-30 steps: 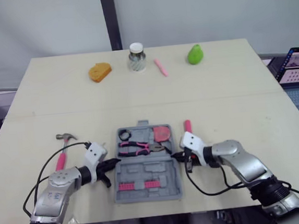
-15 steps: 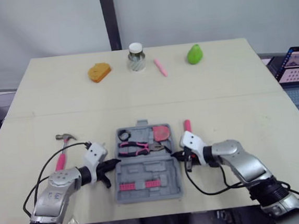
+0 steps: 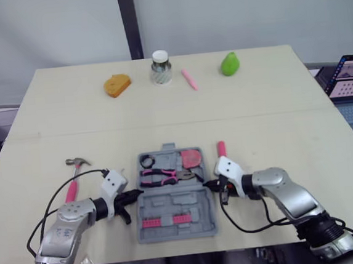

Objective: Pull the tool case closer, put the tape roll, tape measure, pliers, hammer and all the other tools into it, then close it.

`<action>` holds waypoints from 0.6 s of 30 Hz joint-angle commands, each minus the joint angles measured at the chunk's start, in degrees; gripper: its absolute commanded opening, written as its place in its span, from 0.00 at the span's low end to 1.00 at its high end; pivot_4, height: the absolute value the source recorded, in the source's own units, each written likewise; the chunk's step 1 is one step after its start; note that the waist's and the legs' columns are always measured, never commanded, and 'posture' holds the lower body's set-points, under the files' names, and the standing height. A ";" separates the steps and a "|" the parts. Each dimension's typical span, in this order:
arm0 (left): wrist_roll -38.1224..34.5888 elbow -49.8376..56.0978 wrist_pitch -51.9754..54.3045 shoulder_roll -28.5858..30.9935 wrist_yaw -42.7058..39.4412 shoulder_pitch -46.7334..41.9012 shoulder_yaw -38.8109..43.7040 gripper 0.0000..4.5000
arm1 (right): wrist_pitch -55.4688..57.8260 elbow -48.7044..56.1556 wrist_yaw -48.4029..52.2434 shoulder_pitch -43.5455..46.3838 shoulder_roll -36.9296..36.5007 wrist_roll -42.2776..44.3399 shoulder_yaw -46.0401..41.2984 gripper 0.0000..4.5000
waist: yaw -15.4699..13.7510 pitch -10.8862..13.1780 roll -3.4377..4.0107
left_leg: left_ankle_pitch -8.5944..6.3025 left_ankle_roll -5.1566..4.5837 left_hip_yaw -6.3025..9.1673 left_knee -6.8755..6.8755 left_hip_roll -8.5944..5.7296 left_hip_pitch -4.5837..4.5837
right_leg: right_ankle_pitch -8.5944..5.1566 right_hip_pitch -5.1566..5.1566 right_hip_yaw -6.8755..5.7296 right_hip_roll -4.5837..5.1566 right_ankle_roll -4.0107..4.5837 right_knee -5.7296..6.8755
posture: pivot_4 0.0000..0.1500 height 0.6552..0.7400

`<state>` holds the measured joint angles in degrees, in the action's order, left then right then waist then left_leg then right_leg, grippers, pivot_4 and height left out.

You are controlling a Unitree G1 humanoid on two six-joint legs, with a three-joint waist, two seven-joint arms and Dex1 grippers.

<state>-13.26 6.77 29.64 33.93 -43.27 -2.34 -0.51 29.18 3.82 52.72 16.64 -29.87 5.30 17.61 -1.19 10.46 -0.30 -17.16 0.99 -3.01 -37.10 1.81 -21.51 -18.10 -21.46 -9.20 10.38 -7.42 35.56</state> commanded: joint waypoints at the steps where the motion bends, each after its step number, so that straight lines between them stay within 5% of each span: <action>1: -1.13 2.54 -0.19 -0.24 -1.36 -0.02 -1.18 0.01 | 0.02 2.35 0.92 -0.38 0.90 1.03 1.49 0.00 | 0.01 0.00 0.00 | 0.00 0.00 0.00 -0.01 0.00 0.00 | 0.00 0.00 0.01 0.00 0.00 0.00 | 1.00 1.00; 18: -0.96 2.00 -0.23 0.28 -1.67 0.29 -0.26 0.01 | 0.24 3.27 1.21 -1.61 0.13 1.26 1.01 0.00 | -0.06 -0.02 -0.03 | -0.21 -0.05 -0.03 0.04 0.02 0.02 | 0.00 0.00 0.00 -0.03 -0.01 -0.06 | 1.00 1.00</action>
<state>-13.38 7.05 29.95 34.26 -44.36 -2.21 -0.38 29.40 4.91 52.89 15.65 -30.09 5.41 17.42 -1.26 10.44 -0.33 -17.40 0.95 -3.04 -37.05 1.82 -21.49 -18.10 -21.46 -9.20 10.35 -7.44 35.48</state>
